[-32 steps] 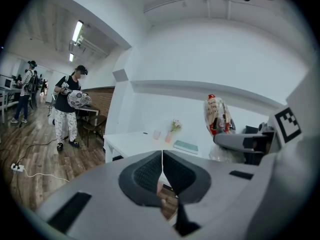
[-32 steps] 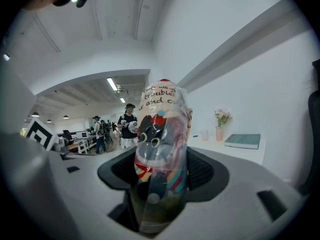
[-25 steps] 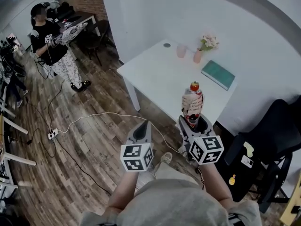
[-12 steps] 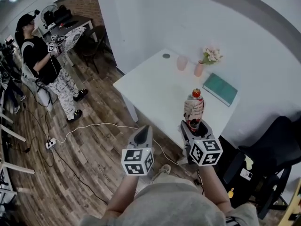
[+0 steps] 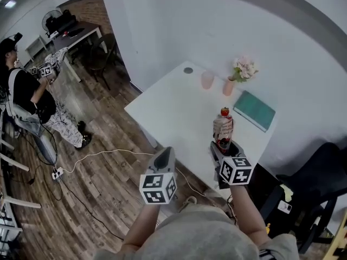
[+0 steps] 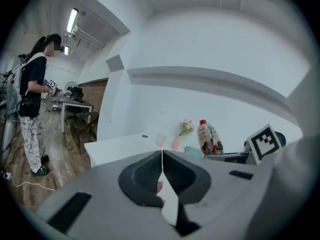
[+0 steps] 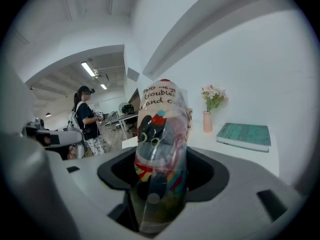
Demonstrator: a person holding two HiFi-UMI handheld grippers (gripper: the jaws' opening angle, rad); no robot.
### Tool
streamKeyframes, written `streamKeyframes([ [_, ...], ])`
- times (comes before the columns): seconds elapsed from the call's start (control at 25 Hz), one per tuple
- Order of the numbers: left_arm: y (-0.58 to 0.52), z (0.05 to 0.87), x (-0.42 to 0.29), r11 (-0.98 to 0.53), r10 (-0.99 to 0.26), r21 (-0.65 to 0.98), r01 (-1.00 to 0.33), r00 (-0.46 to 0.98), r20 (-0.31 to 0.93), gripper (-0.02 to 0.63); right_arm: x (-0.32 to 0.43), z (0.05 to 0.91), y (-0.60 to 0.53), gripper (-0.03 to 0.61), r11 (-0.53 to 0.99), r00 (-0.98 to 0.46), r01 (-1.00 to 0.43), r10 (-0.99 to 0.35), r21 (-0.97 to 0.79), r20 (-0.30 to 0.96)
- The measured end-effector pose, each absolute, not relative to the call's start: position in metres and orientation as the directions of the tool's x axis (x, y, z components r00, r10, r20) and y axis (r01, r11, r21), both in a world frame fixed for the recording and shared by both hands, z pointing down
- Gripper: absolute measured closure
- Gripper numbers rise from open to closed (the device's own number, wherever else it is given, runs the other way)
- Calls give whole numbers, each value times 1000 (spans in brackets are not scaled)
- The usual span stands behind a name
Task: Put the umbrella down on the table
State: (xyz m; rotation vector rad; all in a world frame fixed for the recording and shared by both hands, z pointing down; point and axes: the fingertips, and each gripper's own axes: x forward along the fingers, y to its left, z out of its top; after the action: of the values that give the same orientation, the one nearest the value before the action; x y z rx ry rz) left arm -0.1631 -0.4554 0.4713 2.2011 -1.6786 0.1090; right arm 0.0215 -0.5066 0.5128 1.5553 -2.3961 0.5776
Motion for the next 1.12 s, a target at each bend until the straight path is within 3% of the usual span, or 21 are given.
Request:
streamKeyframes([
  [0.36,-481,483,-141,-230,-898,254,-940,305,316,606,42,581,-545,307,326,-379,-925,-738,-197,559],
  [1.12,-503,505,-130,-247,-872,269,-931,334,357,606,56,681,-589,305,194,-271,-962,-560,-194,783],
])
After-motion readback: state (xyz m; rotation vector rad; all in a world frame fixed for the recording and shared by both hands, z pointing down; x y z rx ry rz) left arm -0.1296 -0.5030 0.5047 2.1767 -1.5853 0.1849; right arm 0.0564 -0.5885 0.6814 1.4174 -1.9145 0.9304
